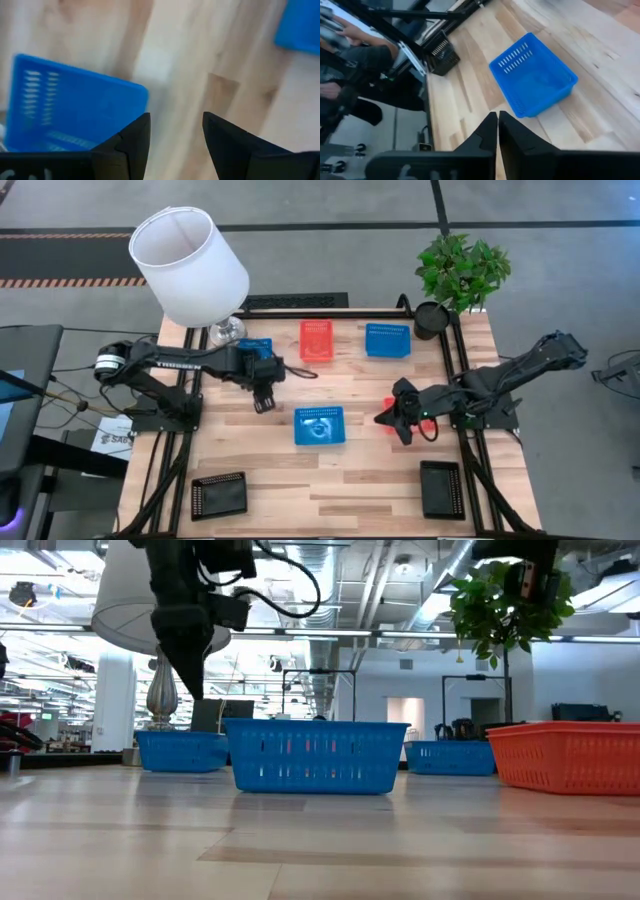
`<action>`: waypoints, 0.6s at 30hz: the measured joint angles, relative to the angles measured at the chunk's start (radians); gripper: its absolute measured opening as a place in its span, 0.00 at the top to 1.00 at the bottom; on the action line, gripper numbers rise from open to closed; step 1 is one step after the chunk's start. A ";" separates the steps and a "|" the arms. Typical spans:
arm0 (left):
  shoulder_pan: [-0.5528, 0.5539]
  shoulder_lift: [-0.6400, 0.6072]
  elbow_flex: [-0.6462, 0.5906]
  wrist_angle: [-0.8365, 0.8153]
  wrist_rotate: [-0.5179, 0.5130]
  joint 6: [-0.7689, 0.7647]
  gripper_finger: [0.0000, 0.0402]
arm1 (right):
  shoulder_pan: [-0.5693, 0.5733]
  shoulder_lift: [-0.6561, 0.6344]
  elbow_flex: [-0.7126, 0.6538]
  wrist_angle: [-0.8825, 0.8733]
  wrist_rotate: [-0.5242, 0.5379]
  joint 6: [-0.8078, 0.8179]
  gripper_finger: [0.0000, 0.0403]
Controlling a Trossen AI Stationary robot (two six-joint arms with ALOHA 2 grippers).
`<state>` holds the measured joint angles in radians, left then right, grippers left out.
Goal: Stack baskets by color
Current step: Stack the top left blue bin on top of the bottom blue bin
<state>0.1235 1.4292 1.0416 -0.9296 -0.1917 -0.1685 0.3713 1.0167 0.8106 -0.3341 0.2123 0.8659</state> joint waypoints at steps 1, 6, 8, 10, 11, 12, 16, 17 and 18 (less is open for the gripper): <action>0.024 0.000 0.000 0.005 0.004 0.032 0.58 | 0.004 0.000 -0.002 -0.007 -0.001 -0.001 0.88; 0.145 0.007 0.000 -0.007 0.032 0.224 0.58 | 0.023 -0.001 -0.001 -0.006 -0.002 -0.003 0.79; 0.186 0.015 0.000 -0.016 0.081 0.314 0.58 | 0.035 -0.001 -0.001 -0.003 -0.001 -0.003 0.76; 0.212 0.033 0.001 -0.012 0.118 0.397 0.58 | 0.047 -0.001 -0.001 -0.005 -0.001 -0.003 0.73; 0.223 0.045 0.001 -0.012 0.128 0.430 0.58 | 0.054 -0.001 -0.001 -0.005 -0.001 -0.003 0.71; 0.230 0.059 0.000 -0.014 0.126 0.456 0.58 | 0.063 -0.001 -0.001 -0.004 -0.001 -0.003 0.70; 0.232 0.121 0.000 0.000 0.128 0.501 0.58 | 0.092 -0.001 -0.001 -0.002 -0.001 -0.002 0.65; 0.232 0.139 0.000 0.000 0.126 0.510 0.58 | 0.099 -0.001 -0.001 0.000 0.002 -0.002 0.65; 0.231 0.157 0.000 0.004 0.118 0.516 0.58 | 0.106 -0.001 -0.001 -0.001 0.010 -0.002 0.64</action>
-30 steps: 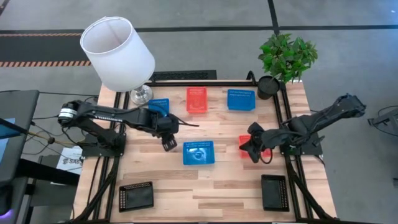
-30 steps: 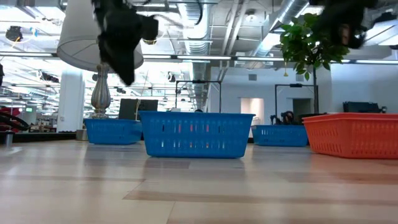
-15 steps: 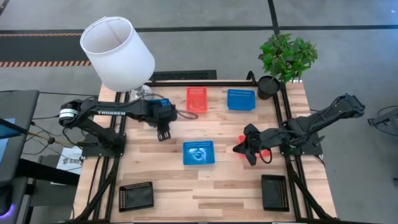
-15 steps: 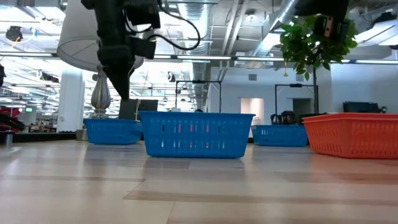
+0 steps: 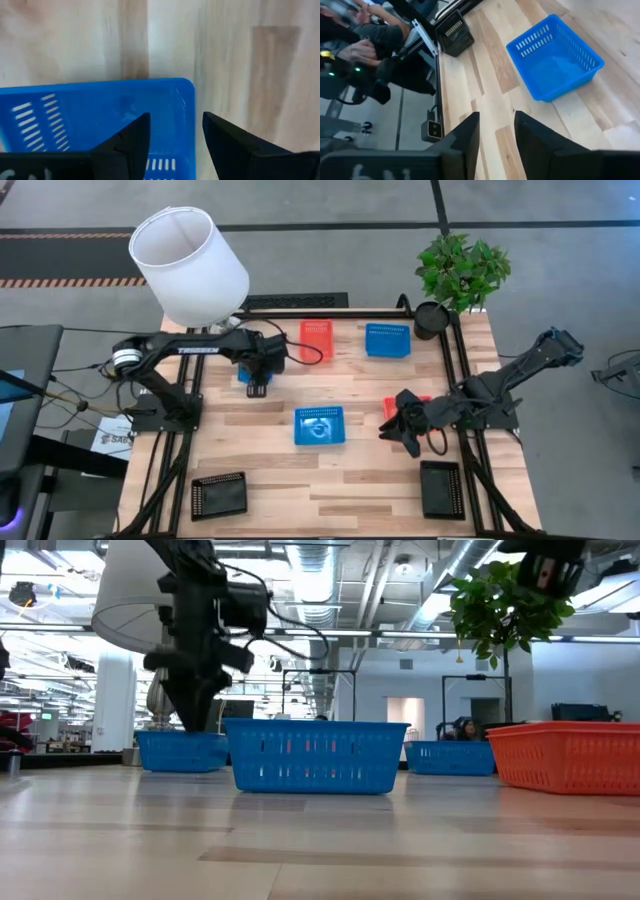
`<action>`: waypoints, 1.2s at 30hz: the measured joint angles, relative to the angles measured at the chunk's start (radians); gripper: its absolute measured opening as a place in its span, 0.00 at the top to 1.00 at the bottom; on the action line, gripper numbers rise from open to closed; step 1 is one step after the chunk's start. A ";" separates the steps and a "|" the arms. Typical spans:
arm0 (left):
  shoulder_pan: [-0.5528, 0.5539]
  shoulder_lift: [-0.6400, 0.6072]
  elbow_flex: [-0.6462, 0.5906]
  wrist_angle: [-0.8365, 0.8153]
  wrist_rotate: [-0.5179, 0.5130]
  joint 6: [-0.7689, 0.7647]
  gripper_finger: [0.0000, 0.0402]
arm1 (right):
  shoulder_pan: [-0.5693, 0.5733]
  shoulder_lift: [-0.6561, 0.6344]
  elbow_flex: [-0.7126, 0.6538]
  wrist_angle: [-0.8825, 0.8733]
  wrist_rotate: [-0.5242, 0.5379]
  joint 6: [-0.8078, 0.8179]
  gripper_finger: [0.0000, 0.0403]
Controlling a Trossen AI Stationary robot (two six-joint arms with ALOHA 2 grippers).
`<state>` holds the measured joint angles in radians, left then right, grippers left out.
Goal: Stack baskets by color
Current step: Stack the top left blue bin on top of the bottom blue bin
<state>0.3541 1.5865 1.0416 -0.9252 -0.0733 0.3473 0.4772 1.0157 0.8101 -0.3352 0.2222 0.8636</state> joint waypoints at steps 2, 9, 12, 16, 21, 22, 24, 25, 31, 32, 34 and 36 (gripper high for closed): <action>0.000 0.035 0.000 0.001 -0.013 0.001 0.58 | 0.012 0.000 0.000 0.000 0.019 0.003 0.63; 0.002 0.117 0.000 0.004 -0.038 -0.002 0.58 | 0.035 0.000 0.000 -0.005 0.042 0.019 0.64; 0.002 0.132 0.000 0.004 -0.040 -0.028 0.60 | 0.035 0.000 0.000 -0.007 0.042 0.026 0.65; 0.002 0.134 0.000 0.000 -0.040 -0.074 0.75 | 0.035 0.000 0.000 -0.008 0.042 0.026 0.66; 0.002 0.134 0.000 -0.006 -0.019 -0.118 0.97 | 0.054 0.000 0.000 -0.009 0.041 0.027 0.66; -0.001 0.134 0.001 -0.003 -0.022 -0.124 0.98 | 0.061 0.000 0.000 -0.008 0.041 0.027 0.66; -0.009 0.132 0.014 -0.020 -0.031 -0.136 0.99 | 0.077 0.000 0.000 -0.008 0.041 0.027 0.66; -0.016 0.127 0.026 -0.036 -0.036 -0.144 0.99 | 0.086 0.000 0.000 -0.009 0.042 0.027 0.66; -0.093 0.087 0.134 -0.114 -0.098 -0.185 1.00 | 0.136 0.000 0.000 -0.008 0.092 0.029 0.66; -0.108 0.084 0.156 -0.124 -0.105 -0.195 1.00 | 0.143 0.000 0.000 -0.008 0.101 0.029 0.66; -0.138 0.081 0.200 -0.160 -0.114 -0.220 1.00 | 0.154 0.000 0.000 -0.008 0.116 0.029 0.66; -0.173 0.080 0.247 -0.189 -0.127 -0.244 1.00 | 0.164 0.000 0.000 -0.008 0.120 0.028 0.66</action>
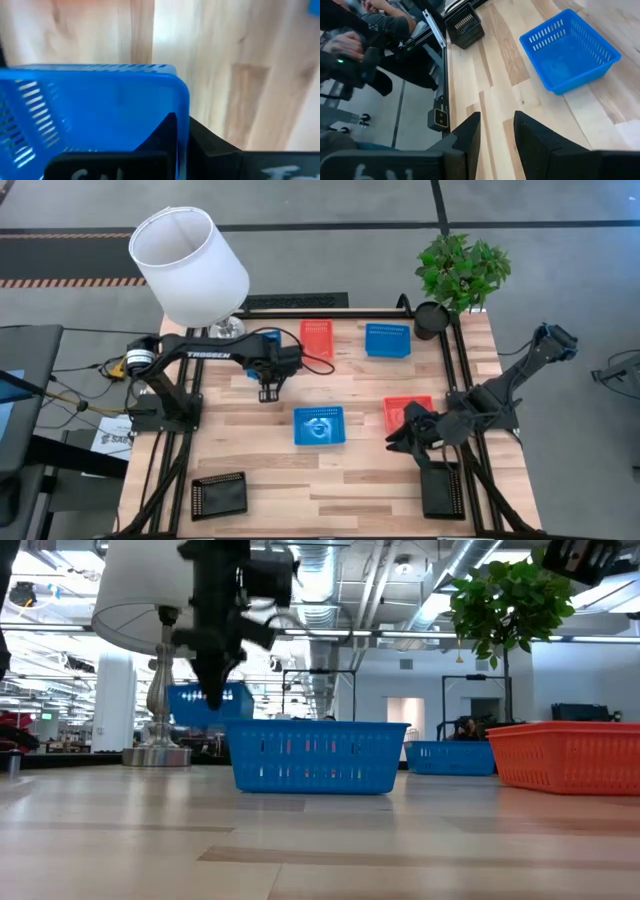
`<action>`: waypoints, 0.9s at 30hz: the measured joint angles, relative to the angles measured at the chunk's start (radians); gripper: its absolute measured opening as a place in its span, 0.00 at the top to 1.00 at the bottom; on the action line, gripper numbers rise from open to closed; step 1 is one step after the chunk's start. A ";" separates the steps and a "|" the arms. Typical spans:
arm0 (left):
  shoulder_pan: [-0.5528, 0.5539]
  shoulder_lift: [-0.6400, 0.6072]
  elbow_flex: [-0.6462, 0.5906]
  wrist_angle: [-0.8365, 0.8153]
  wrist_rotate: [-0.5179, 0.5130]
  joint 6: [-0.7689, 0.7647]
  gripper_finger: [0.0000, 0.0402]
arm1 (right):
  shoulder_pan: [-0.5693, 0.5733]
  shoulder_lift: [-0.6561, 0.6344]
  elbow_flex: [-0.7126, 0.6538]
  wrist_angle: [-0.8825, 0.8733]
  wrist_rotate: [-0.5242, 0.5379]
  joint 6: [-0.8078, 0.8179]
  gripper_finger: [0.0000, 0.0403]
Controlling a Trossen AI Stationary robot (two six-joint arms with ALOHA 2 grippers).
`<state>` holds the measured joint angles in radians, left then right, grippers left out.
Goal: Stack baskets by color
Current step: Stack the top left blue bin on top of the bottom blue bin
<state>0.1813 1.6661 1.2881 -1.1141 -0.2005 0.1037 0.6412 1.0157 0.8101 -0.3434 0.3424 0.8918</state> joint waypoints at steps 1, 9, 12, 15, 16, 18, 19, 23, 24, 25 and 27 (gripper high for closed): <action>-0.018 0.000 0.024 -0.017 -0.010 -0.012 1.00 | 0.005 0.000 0.000 -0.001 0.001 -0.001 0.66; -0.198 0.000 0.202 -0.125 -0.091 -0.057 1.00 | 0.014 0.000 0.000 -0.047 0.001 -0.008 0.66; -0.290 -0.001 0.253 -0.123 -0.098 0.030 1.00 | 0.014 0.000 0.000 -0.055 0.001 -0.010 0.66; -0.391 -0.001 0.264 -0.096 -0.101 0.180 1.00 | 0.013 0.000 0.000 -0.072 0.001 -0.012 0.66; -0.424 -0.001 0.264 -0.088 -0.101 0.231 1.00 | 0.013 0.000 0.000 -0.076 0.001 -0.013 0.66; -0.483 0.005 0.264 -0.081 -0.110 0.331 1.00 | 0.013 0.000 0.000 -0.085 0.001 -0.013 0.66; -0.508 0.013 0.264 -0.080 -0.124 0.381 1.00 | 0.012 0.000 0.000 -0.087 0.001 -0.013 0.66; -0.572 0.053 0.264 -0.050 -0.162 0.606 1.00 | -0.003 0.000 0.000 -0.090 0.001 -0.012 0.66; -0.581 0.064 0.264 -0.041 -0.167 0.667 1.00 | -0.009 0.000 0.000 -0.090 0.000 -0.011 0.66; -0.589 0.081 0.264 -0.031 -0.168 0.723 1.00 | -0.015 0.000 0.000 -0.087 0.000 -0.010 0.66; -0.595 0.111 0.264 -0.008 -0.166 0.816 1.00 | -0.030 0.000 0.000 -0.081 0.001 -0.004 0.66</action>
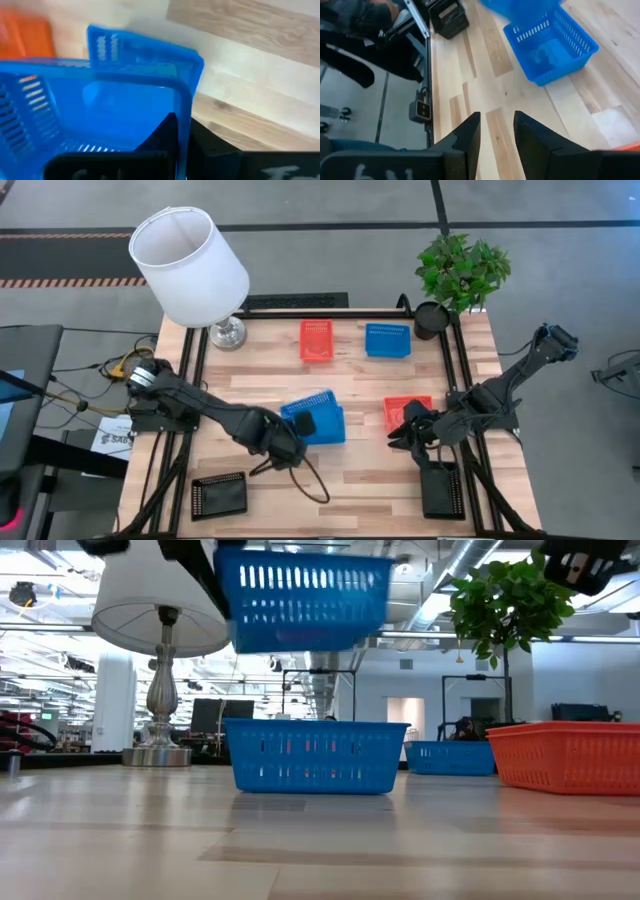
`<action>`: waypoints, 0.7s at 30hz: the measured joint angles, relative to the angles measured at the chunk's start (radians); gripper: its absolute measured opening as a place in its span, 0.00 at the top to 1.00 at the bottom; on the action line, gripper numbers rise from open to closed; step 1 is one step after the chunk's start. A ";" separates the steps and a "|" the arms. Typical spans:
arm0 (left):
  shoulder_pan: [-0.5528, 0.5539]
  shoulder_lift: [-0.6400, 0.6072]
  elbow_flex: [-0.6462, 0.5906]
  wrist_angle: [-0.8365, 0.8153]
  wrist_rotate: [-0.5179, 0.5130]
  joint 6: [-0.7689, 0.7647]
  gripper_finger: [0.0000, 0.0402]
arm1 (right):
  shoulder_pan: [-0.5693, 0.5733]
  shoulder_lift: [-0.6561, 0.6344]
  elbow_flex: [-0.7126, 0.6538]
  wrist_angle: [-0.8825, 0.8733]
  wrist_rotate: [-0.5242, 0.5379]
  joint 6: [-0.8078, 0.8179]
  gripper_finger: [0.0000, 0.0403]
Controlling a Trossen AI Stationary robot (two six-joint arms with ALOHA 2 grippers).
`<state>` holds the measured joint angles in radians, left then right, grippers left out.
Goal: Stack baskets by color
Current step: Stack the top left blue bin on top of the bottom blue bin
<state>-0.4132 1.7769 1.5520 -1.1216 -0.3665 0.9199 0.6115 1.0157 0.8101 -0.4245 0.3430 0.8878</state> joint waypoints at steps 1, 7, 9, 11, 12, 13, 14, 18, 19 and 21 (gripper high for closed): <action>0.002 0.017 0.000 0.012 0.005 0.034 1.00 | -0.008 0.000 0.000 0.000 0.000 0.006 0.66; 0.047 0.101 0.000 0.060 0.047 0.175 1.00 | -0.048 0.000 0.000 0.017 -0.001 0.051 0.66; 0.062 0.111 -0.001 0.073 0.058 0.211 1.00 | -0.054 0.000 0.000 0.018 -0.001 0.055 0.66; 0.083 0.108 -0.001 0.079 0.098 0.226 1.00 | -0.059 0.000 0.000 0.024 -0.001 0.057 0.66; 0.093 0.107 -0.001 0.094 0.113 0.228 1.00 | -0.059 0.000 0.000 0.024 -0.001 0.059 0.66; 0.102 0.107 -0.001 0.103 0.121 0.230 1.00 | -0.059 0.000 0.000 0.023 -0.001 0.065 0.66; 0.111 0.107 -0.001 0.099 0.120 0.239 1.00 | -0.058 0.000 0.000 0.023 -0.001 0.072 0.66; 0.137 0.107 -0.006 0.088 0.146 0.265 1.00 | -0.058 0.000 0.000 0.023 -0.001 0.081 0.66; 0.139 0.107 -0.015 0.093 0.149 0.265 1.00 | -0.058 0.000 0.000 0.023 -0.001 0.081 0.66; 0.140 0.107 -0.034 0.095 0.143 0.274 1.00 | -0.058 0.000 0.000 0.021 -0.001 0.081 0.66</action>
<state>-0.2737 1.8839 1.5182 -1.0268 -0.2232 1.1940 0.5537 1.0153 0.8101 -0.4031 0.3420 0.9688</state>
